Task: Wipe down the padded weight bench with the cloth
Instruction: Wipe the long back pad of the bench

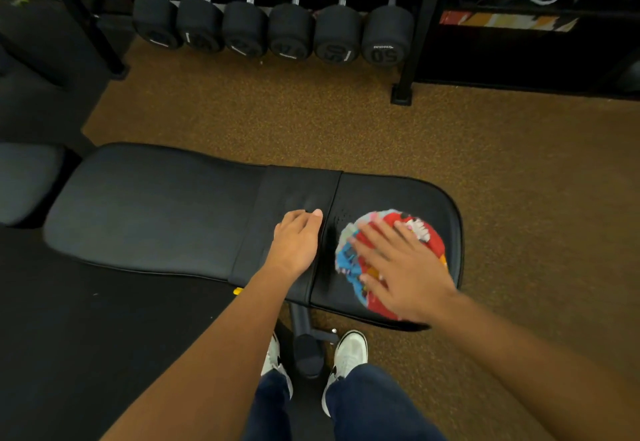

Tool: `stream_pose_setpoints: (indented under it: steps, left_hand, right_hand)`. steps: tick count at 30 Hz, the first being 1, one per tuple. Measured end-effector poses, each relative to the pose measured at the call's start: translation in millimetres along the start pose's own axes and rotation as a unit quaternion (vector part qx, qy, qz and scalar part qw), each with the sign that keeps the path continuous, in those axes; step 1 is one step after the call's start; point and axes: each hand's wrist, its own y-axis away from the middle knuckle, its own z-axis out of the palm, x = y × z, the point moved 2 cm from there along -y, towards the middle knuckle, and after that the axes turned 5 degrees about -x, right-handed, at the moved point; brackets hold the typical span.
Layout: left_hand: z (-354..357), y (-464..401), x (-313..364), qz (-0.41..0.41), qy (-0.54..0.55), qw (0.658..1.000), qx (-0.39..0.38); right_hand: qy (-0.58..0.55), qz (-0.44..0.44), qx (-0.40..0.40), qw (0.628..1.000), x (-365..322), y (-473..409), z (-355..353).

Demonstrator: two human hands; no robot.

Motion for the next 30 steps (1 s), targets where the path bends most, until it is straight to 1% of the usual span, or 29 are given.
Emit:
stream_pose_setpoints:
  steps: [4,7,8,11,13,15,18,22,24,27,30]
  left_hand:
    - [2.9,4.4,4.4,-0.001,-0.017,1.0,-0.007]
    - [3.3,2.5,4.3,-0.003,-0.024,1.0,-0.001]
    - [4.7,2.3,6.0,-0.004,-0.028,1.0,0.0]
    - [7.2,0.2,8.8,-0.012,-0.035,0.999,0.008]
    - [7.3,-1.5,8.7,-0.014,-0.041,0.999,0.003]
    - [6.6,-1.6,7.4,-0.012,-0.044,0.999,0.0]
    - [5.8,1.9,7.7,-0.008,-0.037,0.999,-0.002]
    - [4.6,1.8,7.4,-0.006,-0.02,1.0,0.002]
    - [4.1,-0.5,4.2,-0.007,0.001,1.0,0.005]
    - [2.6,-4.3,-3.2,-0.007,0.042,0.999,0.01]
    - [0.6,-6.7,-7.0,-0.003,0.065,0.998,0.013]
  right_hand:
    - [0.002,0.11,0.005,0.994,44.8,-18.1,-12.4]
    - [0.005,0.174,0.014,0.985,36.8,-34.4,-15.6]
    - [0.008,0.174,0.011,0.985,26.2,-34.9,-13.7]
    - [0.016,0.084,-0.004,0.996,-12.8,-17.1,-2.2]
    - [-0.001,0.049,-0.006,0.999,-22.2,5.0,2.1]
    - [-0.018,0.057,0.001,0.998,-16.5,22.6,2.6]
    - [-0.046,0.102,0.02,0.994,10.5,26.9,-5.6]
    - [-0.056,0.197,0.047,0.978,52.5,-2.5,-15.5]
    - [-0.035,0.23,0.035,0.972,53.7,-24.2,-16.3]
    - [-0.005,0.22,0.02,0.975,32.6,-53.9,-15.7]
    - [0.007,0.152,0.02,0.988,0.5,-64.2,-12.7]
